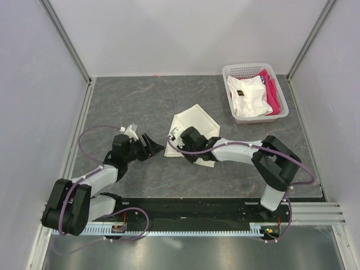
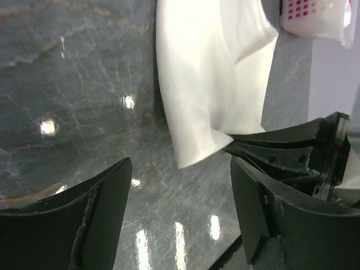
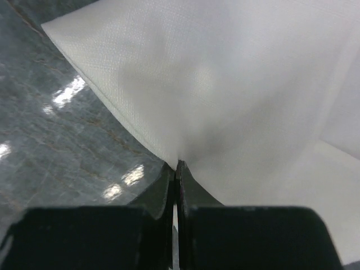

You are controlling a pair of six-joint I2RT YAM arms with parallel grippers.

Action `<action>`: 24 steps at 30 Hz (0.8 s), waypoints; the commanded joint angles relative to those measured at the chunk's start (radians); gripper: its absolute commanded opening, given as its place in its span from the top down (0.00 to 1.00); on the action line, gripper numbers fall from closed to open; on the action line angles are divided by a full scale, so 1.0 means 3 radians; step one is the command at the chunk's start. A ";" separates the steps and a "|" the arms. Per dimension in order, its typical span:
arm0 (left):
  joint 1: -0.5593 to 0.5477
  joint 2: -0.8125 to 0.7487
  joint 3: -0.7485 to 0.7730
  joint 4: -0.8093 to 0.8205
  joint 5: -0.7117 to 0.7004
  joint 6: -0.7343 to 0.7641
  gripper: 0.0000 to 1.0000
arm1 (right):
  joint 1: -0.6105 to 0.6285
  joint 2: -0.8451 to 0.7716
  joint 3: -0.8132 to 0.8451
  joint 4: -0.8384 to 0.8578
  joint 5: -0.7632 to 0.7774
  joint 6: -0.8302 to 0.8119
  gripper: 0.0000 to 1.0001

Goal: Fold the napkin, place the utensils inside, and roll it up
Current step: Roll the napkin with the utensil

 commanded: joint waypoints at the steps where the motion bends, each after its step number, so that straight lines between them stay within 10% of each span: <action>1: -0.0036 -0.0274 -0.0082 0.0010 -0.0294 0.0512 0.22 | -0.0163 0.0031 0.0306 -0.0501 -0.1085 0.0297 1.00; 24: -0.0572 -0.0387 -0.0047 0.0173 -0.0530 0.1503 0.21 | -0.1104 0.1166 0.1023 -0.0900 -0.3081 0.0901 1.00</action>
